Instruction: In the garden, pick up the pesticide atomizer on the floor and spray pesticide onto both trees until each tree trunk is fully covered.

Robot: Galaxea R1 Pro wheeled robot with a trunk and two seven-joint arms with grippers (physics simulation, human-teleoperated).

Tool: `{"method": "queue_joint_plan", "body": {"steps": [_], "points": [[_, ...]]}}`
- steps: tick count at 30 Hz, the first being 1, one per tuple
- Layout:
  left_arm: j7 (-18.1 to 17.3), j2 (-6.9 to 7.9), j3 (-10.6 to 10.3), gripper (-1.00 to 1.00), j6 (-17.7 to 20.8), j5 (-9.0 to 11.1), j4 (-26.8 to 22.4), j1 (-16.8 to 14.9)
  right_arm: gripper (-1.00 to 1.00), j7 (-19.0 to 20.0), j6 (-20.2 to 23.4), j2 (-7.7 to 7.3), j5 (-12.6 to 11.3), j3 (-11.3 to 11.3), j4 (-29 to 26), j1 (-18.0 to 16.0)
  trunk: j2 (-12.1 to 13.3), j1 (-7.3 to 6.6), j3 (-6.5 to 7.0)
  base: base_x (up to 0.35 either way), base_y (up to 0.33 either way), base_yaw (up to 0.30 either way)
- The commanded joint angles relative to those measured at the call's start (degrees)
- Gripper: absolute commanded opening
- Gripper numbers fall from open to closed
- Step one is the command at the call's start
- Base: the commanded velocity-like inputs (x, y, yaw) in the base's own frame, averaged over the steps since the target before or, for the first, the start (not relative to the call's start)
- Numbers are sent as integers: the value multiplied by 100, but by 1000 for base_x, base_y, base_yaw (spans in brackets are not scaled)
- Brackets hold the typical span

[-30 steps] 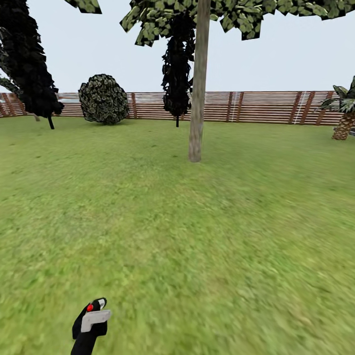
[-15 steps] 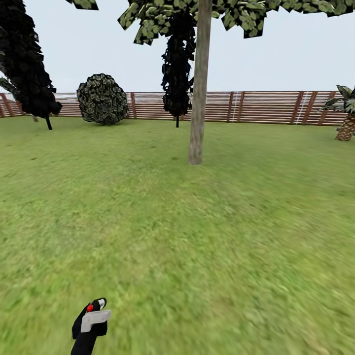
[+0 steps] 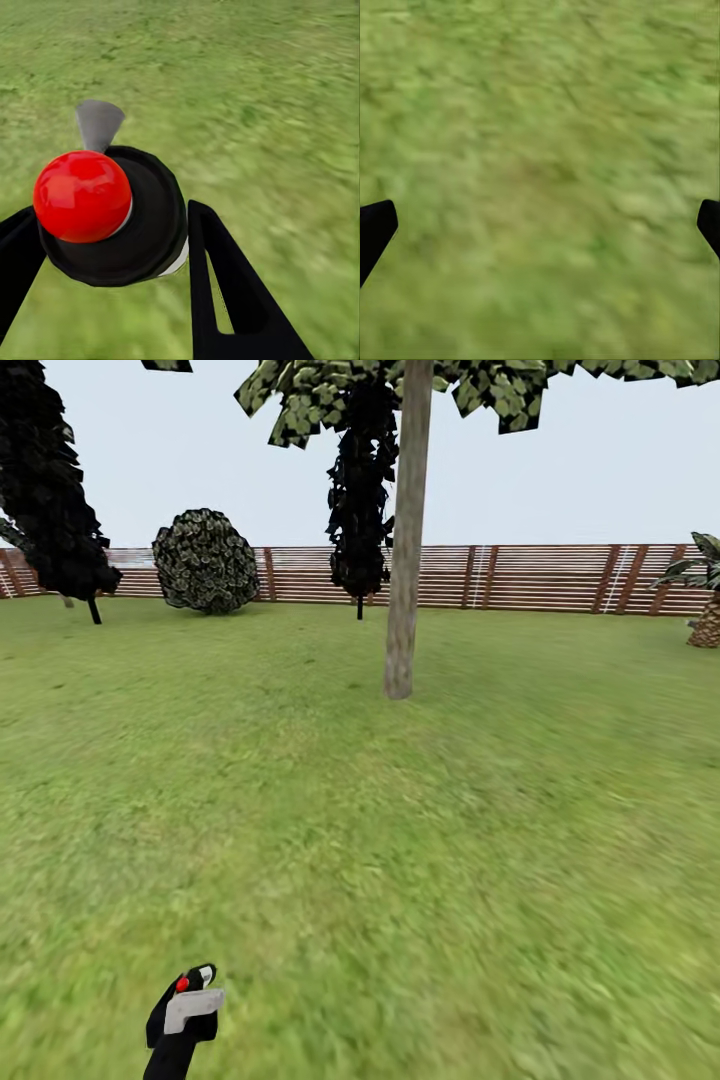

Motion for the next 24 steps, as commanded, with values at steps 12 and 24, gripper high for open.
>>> {"method": "queue_joint_plan", "body": {"steps": [12, 24], "points": [[0, 0, 0, -100, -1, 1, -6, 0, 100, -1, 0, 0, 0, 0, 0, 0, 0, 0, 0, 340, 0, 0], [0, 0, 0, -100, 8, 1, -6, 0, 100, 2, 0, 0, 0, 0, 0, 0, 0, 0, 0, 340, 0, 0]]}}
